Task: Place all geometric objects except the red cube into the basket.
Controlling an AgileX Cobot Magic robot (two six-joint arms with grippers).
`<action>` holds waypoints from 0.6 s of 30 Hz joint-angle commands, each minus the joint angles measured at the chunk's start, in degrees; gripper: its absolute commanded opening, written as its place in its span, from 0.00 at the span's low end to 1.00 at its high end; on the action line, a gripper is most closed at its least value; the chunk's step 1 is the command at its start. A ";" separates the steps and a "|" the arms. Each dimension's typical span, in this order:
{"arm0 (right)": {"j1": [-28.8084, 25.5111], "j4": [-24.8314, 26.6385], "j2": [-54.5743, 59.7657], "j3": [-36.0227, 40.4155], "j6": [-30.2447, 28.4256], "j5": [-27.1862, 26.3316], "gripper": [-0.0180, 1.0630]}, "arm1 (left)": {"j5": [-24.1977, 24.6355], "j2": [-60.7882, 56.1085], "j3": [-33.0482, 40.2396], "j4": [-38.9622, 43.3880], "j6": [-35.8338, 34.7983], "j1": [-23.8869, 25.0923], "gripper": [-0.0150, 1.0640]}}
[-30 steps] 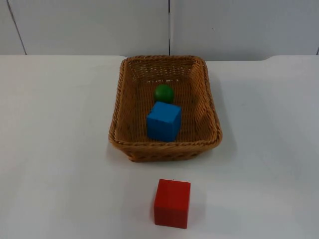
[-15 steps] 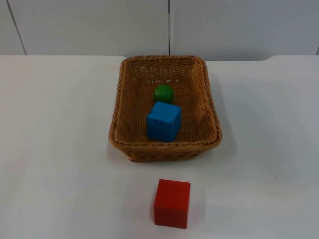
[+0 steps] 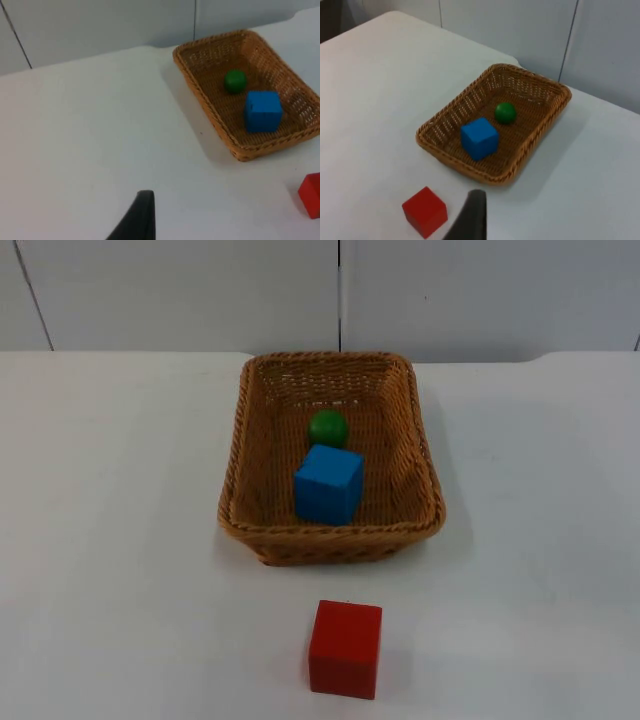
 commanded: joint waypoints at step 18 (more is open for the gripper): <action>-0.05 1.67 -21.35 4.93 0.08 15.52 0.78 | 10.84 -16.21 0.76 3.99 -6.47 0.13 0.99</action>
